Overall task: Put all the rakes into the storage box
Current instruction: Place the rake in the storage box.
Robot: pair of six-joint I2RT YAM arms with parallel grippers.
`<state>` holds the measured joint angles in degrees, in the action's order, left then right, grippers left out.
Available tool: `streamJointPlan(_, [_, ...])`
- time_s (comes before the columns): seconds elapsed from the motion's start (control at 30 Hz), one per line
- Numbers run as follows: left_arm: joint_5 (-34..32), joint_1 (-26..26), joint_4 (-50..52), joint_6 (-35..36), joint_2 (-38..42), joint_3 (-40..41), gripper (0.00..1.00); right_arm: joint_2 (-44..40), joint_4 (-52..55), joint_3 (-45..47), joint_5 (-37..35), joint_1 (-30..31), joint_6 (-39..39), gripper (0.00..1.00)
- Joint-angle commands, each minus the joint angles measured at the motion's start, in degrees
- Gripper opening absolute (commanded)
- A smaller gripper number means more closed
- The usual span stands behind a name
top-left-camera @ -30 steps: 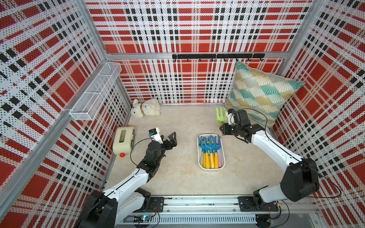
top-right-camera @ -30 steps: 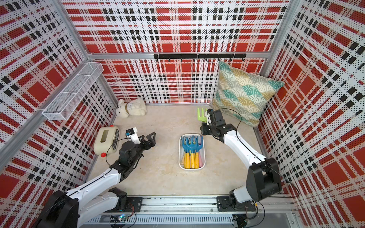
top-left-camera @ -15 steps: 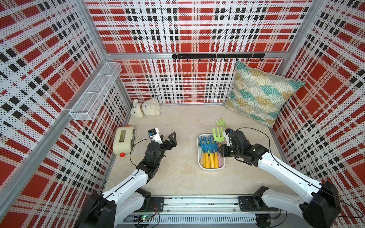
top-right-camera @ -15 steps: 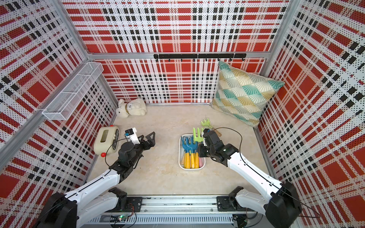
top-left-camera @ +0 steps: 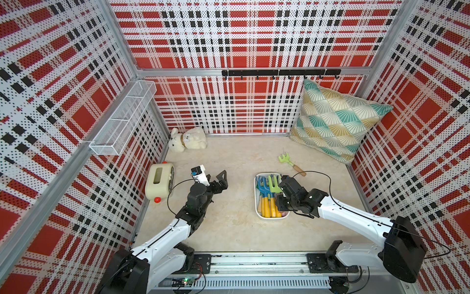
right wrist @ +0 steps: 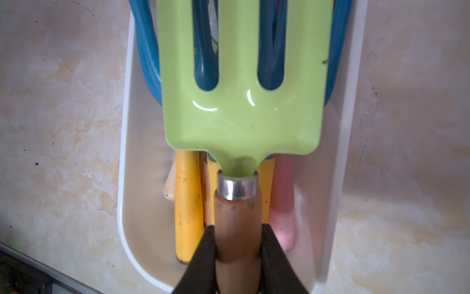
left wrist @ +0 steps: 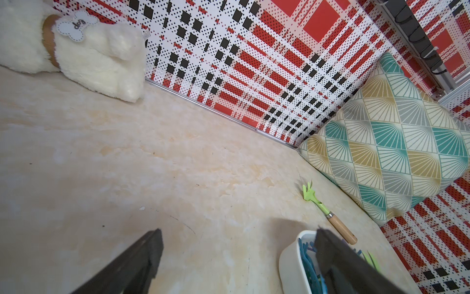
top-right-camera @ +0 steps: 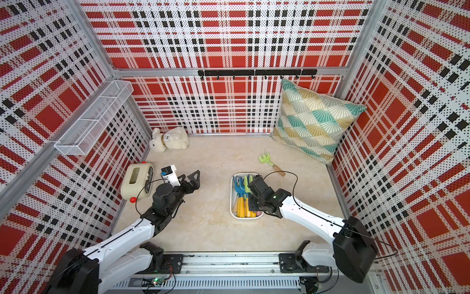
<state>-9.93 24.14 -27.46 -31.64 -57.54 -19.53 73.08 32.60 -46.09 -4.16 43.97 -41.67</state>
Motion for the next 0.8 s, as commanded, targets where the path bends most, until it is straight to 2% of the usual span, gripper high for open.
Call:
streamJointPlan(0.0, [-0.79, 0.71, 0.31, 0.94, -0.2, 0.3, 1.0, 0.96, -2.25, 0.98, -1.81, 1.15, -1.37, 0.0])
streamJointPlan(0.1, [-1.07, 1.61, 0.29, 1.37, -0.34, 0.06, 1.0, 1.32, -2.92, 1.99, -1.65, 1.62, -1.98, 0.0])
streamJointPlan(0.13, [-1.39, 2.25, 0.3, 1.72, -0.38, -0.06, 1.0, 1.28, -3.06, 2.26, -1.72, 1.65, -2.17, 0.06])
streamJointPlan(0.23, [-3.55, 5.42, 0.31, 3.16, -0.51, -0.67, 1.0, 1.02, -2.93, 2.33, -1.81, 1.65, -2.23, 0.34])
streamJointPlan(0.3, [-4.96, 7.88, 0.31, 4.13, -0.85, -1.23, 1.0, 0.51, -2.3, 1.78, -2.28, 1.68, -2.19, 0.48])
streamJointPlan(0.6, [-7.07, 17.15, 0.04, 6.98, -5.46, -4.78, 0.99, -2.15, 2.53, -2.98, -7.1, 0.6, 0.58, 0.67])
streamJointPlan(0.77, [-7.03, 19.3, 0.04, 7.01, -7.49, -6.04, 0.99, -3.74, 1.66, -4.31, -5.52, -6.79, 5.2, 0.7])
